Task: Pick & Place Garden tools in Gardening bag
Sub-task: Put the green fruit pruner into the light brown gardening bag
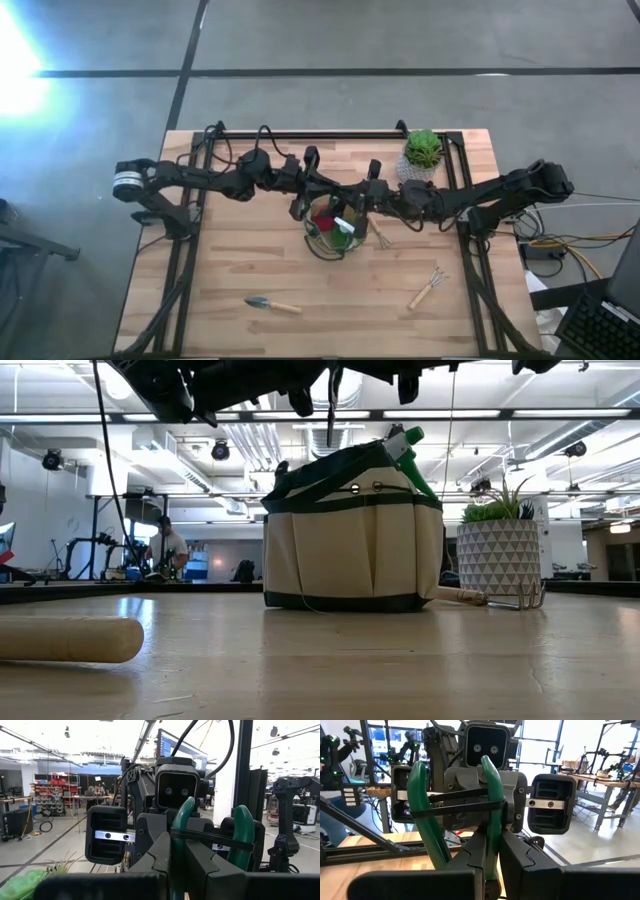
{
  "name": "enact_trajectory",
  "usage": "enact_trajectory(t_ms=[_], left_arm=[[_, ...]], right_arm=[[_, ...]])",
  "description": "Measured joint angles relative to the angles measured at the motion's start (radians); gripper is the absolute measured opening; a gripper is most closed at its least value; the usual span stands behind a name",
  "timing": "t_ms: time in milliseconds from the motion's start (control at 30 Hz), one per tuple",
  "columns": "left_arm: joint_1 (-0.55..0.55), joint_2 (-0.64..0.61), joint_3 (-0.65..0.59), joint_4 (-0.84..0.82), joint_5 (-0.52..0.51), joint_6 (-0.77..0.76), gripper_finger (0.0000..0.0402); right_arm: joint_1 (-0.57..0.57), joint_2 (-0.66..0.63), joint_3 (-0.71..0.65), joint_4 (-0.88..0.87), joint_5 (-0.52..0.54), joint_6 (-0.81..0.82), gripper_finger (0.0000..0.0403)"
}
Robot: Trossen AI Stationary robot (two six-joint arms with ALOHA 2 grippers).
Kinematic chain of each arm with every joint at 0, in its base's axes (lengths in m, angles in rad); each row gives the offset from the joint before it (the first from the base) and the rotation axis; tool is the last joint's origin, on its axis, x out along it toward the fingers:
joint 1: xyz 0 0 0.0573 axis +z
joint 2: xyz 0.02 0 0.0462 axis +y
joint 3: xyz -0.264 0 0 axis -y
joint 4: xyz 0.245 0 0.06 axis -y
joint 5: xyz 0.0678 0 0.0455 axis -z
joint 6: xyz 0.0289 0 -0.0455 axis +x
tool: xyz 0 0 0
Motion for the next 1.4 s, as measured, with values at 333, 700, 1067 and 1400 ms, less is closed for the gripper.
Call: enact_trajectory(t_ms=[333, 700, 1067, 1400], left_arm=[[-0.002, 0.003, 0.000, -0.016, 0.003, -0.051, 0.0076], [-0.003, 0.001, 0.000, -0.077, -0.005, -0.046, 0.0137], [-0.003, -0.042, 0.000, -0.162, -0.012, -0.020, 0.0225], [-0.002, -0.133, 0.000, -0.303, -0.011, 0.013, 0.0225]], right_arm=[[0.000, 0.003, 0.000, -0.023, 0.007, -0.010, 0.0017], [0.000, 0.006, -0.003, -0.030, 0.011, -0.010, 0.0017], [0.000, -0.001, -0.002, -0.050, 0.011, -0.008, 0.0015], [0.000, -0.032, -0.002, -0.075, 0.017, -0.014, 0.0015]])
